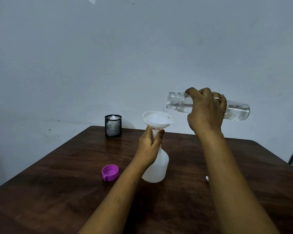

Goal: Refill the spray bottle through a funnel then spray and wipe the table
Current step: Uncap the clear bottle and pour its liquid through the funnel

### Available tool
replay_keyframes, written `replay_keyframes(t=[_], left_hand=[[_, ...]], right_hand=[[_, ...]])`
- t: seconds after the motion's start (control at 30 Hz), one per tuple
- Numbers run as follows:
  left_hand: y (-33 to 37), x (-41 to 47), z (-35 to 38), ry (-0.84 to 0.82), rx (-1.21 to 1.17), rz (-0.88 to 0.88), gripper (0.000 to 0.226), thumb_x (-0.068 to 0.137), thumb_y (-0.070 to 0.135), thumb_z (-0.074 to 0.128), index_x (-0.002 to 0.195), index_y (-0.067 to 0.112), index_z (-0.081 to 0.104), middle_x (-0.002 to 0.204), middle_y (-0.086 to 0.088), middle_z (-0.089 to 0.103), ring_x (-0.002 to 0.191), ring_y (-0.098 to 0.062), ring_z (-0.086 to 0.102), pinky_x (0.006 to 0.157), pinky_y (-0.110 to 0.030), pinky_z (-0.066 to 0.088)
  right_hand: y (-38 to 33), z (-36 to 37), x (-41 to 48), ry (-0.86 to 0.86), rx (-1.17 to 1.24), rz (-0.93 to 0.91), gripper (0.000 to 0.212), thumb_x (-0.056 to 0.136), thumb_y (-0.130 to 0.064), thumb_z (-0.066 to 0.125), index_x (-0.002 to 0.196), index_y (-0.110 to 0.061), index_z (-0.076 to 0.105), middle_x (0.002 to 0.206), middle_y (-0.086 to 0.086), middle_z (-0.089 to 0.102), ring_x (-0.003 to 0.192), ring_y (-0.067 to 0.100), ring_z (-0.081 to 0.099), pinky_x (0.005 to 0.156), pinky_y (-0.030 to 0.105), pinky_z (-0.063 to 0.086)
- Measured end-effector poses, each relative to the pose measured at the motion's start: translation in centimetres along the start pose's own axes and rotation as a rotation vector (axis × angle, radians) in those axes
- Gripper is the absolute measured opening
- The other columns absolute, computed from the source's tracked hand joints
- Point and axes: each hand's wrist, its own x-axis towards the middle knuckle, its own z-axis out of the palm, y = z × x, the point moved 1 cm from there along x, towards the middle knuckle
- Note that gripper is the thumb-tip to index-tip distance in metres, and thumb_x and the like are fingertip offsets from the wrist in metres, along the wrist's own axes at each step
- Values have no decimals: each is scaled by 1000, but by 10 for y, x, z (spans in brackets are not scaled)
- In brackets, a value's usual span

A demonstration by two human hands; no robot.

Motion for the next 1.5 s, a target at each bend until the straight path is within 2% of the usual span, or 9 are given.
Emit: replay_keyframes(t=[0.33,0.53,0.67,0.8,1.2,1.33,1.5], left_hand=[[-1,0,0,-1,0,3,10,97,19,46,94,13,52,78,5,58,71,6,55,64,-8,43],[-4,1,1,16,-11,-13,11,97,21,46,94,12,52,81,-2,60,74,-8,56,64,-9,42],[-5,1,1,10,-11,-15,12,97,22,46,94,12,52,80,-2,60,72,-5,56,64,-9,42],[-6,1,1,15,7,-12,13,97,23,46,95,12,52,83,-5,61,76,-10,57,66,-12,42],[-4,0,0,9,-1,-18,13,97,25,46,95,13,52,81,1,60,75,-5,58,65,-8,43],[-2,0,0,3,-17,-23,9,97,25,46,90,21,50,79,2,60,74,-6,57,65,-10,43],[-2,0,0,8,-3,-29,10,97,25,46,91,17,51,78,2,60,71,-5,57,65,-11,43]], right_hand=[[0,-2,0,-7,-6,0,66,73,13,54,124,-29,53,121,6,52,123,31,43,118,42,10],[0,-2,0,2,-3,-1,65,74,12,53,123,-29,54,119,6,52,123,31,43,118,42,9],[-1,-2,0,-4,2,0,65,74,13,53,124,-29,54,120,6,52,124,32,42,118,42,9],[-1,-2,-1,-6,-1,-3,65,75,12,53,125,-29,53,120,6,52,124,32,42,118,43,8],[-3,-2,-1,2,-6,-10,66,74,13,54,124,-29,54,120,7,52,124,32,43,118,43,9],[-3,-2,-1,5,-6,-12,66,73,13,55,124,-29,55,119,7,53,124,33,43,118,44,9],[-4,-2,-1,0,-16,-16,65,74,12,54,124,-28,54,119,7,53,123,33,43,118,43,9]])
